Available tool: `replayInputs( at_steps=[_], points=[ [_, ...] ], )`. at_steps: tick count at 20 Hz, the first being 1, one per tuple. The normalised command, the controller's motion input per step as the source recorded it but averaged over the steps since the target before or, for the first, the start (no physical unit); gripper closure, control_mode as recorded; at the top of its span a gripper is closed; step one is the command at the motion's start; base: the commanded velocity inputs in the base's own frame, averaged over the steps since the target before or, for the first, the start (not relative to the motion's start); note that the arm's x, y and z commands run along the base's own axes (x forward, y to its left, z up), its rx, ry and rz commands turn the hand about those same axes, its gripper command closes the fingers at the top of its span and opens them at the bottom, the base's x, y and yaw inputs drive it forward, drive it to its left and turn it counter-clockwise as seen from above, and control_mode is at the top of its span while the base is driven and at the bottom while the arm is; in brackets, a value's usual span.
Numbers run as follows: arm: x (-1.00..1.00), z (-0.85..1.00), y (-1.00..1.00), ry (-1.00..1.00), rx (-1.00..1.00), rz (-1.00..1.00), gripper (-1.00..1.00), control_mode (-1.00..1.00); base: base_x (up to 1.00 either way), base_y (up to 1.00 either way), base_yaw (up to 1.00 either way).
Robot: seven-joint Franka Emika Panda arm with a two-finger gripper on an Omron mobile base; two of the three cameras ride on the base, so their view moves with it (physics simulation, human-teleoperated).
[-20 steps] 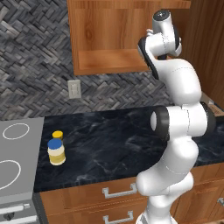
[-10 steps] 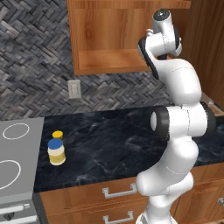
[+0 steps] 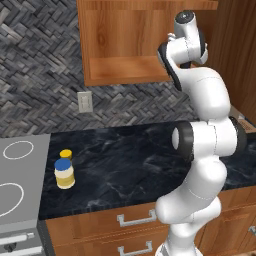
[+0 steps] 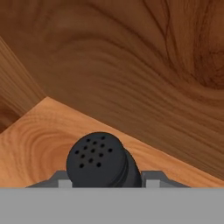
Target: Collect the turmeric, mayonnaise, and shaker from the cabinet and place them next to the stove.
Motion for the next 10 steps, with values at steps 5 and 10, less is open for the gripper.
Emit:
replayInputs(
  at_steps=[5, 10],
  points=[
    [0.00, -0.14, 0.00, 0.00, 0.00, 0.00, 1.00, -1.00, 0.00, 0.00, 0.00],
    [0.00, -0.26, 0.06, -0.01, 0.00, 0.00, 1.00, -1.00, 0.00, 0.00, 0.00]
  ],
)
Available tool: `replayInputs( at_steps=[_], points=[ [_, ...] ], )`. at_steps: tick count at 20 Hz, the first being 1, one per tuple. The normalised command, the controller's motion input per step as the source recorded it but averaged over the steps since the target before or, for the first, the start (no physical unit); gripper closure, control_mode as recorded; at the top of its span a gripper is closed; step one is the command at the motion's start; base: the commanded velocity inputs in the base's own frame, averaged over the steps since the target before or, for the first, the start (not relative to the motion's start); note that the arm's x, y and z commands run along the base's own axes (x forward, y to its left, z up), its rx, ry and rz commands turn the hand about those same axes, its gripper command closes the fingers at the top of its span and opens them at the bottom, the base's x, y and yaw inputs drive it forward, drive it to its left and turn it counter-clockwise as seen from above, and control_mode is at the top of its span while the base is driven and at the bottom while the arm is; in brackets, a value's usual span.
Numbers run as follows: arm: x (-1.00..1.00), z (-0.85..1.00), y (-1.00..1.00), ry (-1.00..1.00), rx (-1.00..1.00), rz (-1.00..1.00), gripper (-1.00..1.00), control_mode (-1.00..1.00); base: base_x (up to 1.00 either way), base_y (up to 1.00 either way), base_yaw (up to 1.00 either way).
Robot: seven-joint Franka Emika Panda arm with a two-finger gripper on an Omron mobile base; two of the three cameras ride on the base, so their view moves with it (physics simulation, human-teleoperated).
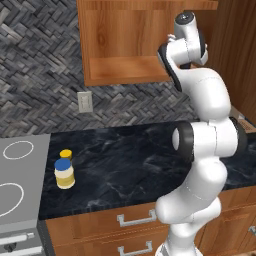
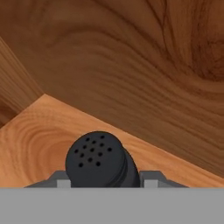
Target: Collect the turmeric, mayonnaise, and shaker from the cabinet and place them next to the stove.
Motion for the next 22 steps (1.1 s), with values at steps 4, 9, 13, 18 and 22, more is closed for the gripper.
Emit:
replayInputs(
  at_steps=[4, 9, 13, 18, 22],
  points=[
    [-0.25, -0.19, 0.21, -0.09, 0.00, 0.00, 1.00, -1.00, 0.00, 0.00, 0.00],
    [-0.82, 0.00, 0.34, -0.15, 0.00, 0.03, 1.00, -1.00, 0.00, 0.00, 0.00],
    [-1.00, 0.00, 0.48, -0.12, 0.00, 0.07, 1.00, -1.00, 0.00, 0.00, 0.00],
    [-1.00, -0.12, 0.64, -0.04, -0.04, 0.14, 1.00, -1.00, 0.00, 0.00, 0.00],
    [-0.84, -0.20, 0.80, 0.00, -0.13, 0.26, 1.00, -1.00, 0.00, 0.00, 0.00]
  ],
)
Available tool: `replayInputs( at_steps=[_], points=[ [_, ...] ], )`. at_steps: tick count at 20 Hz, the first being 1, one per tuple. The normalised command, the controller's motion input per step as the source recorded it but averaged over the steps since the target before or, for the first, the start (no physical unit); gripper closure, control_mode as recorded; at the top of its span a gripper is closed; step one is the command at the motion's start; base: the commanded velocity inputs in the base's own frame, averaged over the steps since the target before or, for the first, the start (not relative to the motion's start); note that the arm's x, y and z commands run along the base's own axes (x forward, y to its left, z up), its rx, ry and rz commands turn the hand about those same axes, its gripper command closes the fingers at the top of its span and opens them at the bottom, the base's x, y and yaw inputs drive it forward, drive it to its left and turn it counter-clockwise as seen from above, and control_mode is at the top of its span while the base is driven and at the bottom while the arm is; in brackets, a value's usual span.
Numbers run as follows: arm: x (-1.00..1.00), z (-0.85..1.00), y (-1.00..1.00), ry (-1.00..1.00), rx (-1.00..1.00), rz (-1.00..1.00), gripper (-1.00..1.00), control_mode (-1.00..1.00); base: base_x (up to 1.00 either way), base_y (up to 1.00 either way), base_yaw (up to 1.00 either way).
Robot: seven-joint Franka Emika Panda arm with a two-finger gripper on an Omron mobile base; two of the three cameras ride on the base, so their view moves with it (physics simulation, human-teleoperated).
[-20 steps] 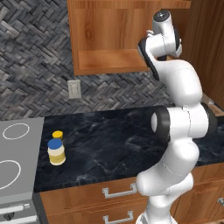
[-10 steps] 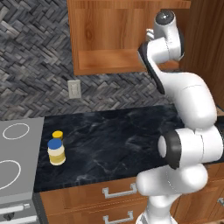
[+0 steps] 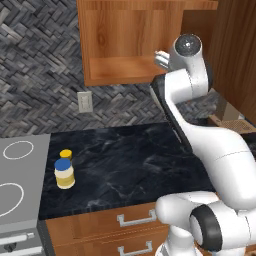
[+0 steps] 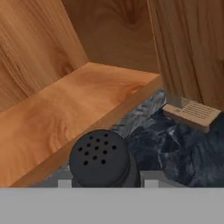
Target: Collect the turmeric, mayonnaise, and shaker from the cabinet and place them next to the stove.
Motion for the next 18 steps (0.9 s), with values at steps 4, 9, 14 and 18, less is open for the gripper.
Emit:
replayInputs(
  at_steps=[4, 9, 14, 18],
  points=[
    [-0.57, -0.34, 0.81, 0.00, -0.10, 0.42, 1.00, -1.00, 0.00, 0.00, 0.00],
    [-0.33, -0.43, 0.60, 0.00, -0.02, 0.54, 1.00, -1.00, 0.00, 0.00, 0.00],
    [-0.25, -0.48, 0.50, 0.00, -0.02, 0.57, 1.00, -1.00, 0.00, 0.00, 0.00],
    [-0.09, -0.58, 0.60, 0.00, -0.05, 0.55, 1.00, -1.00, 0.00, 0.00, 0.00]
  ],
)
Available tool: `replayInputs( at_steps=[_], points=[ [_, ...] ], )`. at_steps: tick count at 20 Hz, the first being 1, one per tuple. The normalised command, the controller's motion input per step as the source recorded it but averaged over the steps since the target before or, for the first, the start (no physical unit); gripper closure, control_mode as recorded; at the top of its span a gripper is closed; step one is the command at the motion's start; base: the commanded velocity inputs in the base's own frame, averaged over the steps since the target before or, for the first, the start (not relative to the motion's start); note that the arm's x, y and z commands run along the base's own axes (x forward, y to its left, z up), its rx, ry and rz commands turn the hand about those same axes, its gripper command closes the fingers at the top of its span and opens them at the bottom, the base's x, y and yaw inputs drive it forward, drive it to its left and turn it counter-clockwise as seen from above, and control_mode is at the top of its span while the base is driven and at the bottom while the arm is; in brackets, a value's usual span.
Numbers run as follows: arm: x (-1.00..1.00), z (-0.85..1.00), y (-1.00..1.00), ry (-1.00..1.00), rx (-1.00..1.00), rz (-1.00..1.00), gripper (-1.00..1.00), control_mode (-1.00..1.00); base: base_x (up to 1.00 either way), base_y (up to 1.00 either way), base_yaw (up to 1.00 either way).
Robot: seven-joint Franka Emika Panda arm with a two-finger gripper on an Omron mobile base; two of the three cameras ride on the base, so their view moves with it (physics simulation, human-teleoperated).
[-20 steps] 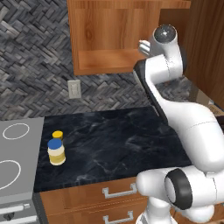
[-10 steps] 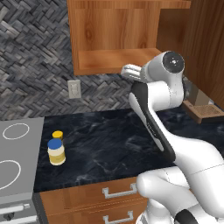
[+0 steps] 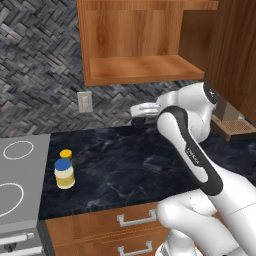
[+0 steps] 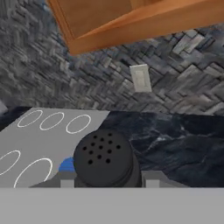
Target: Collect the turmeric, mayonnaise, and shaker from the cabinet and place them next to the stove.
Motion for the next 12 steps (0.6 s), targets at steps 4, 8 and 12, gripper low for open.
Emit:
replayInputs(
  at_steps=[4, 8, 12],
  points=[
    [-0.02, -0.73, 0.68, 0.00, -0.07, 0.47, 1.00, -1.00, 0.00, 0.00, 0.00],
    [0.00, -0.79, 0.63, 0.00, -0.07, 0.41, 1.00, -1.00, 0.00, 0.00, 0.00],
    [0.00, -0.79, 0.45, 0.00, -0.04, 0.36, 1.00, -1.00, 0.00, 0.00, 0.00]
  ],
)
